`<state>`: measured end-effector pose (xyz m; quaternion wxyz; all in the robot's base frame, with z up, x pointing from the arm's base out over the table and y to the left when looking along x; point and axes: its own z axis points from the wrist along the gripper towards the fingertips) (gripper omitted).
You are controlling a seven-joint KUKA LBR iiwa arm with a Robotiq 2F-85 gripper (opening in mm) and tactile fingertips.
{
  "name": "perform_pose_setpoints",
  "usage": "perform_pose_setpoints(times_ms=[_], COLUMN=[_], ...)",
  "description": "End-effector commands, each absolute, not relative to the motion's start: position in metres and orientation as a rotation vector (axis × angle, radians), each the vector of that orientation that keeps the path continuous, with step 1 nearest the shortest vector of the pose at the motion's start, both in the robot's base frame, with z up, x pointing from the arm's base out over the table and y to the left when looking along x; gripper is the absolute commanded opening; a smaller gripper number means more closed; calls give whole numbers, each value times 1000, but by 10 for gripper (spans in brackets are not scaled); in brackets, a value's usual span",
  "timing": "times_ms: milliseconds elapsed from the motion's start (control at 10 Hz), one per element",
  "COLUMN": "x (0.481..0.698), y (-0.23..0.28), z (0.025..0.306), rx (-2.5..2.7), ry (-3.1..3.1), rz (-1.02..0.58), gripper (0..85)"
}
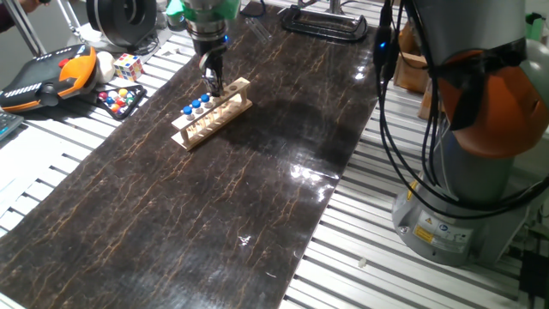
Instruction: Shake the test tube
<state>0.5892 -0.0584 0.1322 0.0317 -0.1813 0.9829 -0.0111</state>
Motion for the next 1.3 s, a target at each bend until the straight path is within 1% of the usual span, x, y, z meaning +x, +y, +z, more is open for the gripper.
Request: perform_pose_setpoints(times_ms=[0,200,700,1200], x=[589,590,581,583], y=[-59,-58,-58,-57], z=[134,142,156,175], rx=[-553,-546,-531,-506], ry=[3026,3032,3040,3032], rz=[-30,-29,-12,-27], gripper=[7,7,7,7])
